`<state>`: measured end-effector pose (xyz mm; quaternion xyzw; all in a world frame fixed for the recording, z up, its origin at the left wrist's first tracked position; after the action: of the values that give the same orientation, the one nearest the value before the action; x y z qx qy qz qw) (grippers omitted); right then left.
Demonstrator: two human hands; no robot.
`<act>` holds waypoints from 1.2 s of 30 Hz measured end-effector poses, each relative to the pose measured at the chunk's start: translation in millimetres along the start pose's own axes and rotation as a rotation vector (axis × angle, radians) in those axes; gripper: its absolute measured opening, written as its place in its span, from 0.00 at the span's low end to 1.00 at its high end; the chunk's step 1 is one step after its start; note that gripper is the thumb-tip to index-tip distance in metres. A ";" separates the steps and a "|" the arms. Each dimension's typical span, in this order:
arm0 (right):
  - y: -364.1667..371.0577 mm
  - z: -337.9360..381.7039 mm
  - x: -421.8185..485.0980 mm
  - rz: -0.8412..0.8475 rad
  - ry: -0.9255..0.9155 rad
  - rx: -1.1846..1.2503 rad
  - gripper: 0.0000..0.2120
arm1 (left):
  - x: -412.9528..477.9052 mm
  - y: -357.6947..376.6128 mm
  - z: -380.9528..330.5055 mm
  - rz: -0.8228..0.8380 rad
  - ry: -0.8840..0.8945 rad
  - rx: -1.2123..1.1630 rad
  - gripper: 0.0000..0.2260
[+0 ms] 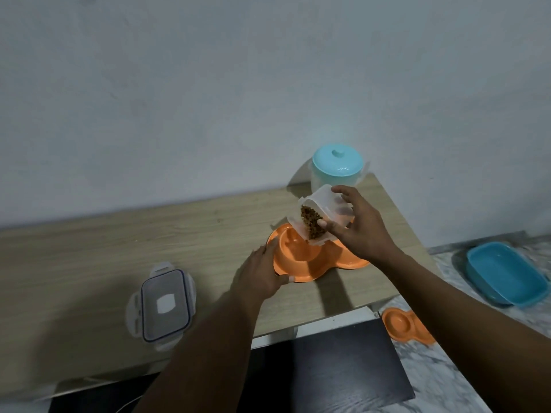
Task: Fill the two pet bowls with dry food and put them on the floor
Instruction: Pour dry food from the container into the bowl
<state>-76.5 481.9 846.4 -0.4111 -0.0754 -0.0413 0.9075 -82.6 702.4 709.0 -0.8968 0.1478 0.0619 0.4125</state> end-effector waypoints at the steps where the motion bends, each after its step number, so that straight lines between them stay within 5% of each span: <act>1: -0.1 1.2 -0.5 -0.004 -0.010 -0.010 0.33 | 1.1 0.7 0.7 0.004 0.005 0.005 0.49; 36: 0.9 2.9 -2.8 -0.054 -0.015 0.006 0.33 | 16.3 6.7 18.6 0.029 -0.124 -0.022 0.47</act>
<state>-79.5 484.7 847.1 -0.4064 -0.0933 -0.0625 0.9068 -69.0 708.9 688.2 -0.8935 0.1341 0.1248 0.4099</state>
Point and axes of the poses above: each hand's wrist, its own x-axis towards the middle knuckle, its own y-axis out of the palm, z = x × y, the point moved 6 cm from there along x, towards the middle knuckle, and after that the axes turned 9 degrees about -x, right-handed, at the moved point
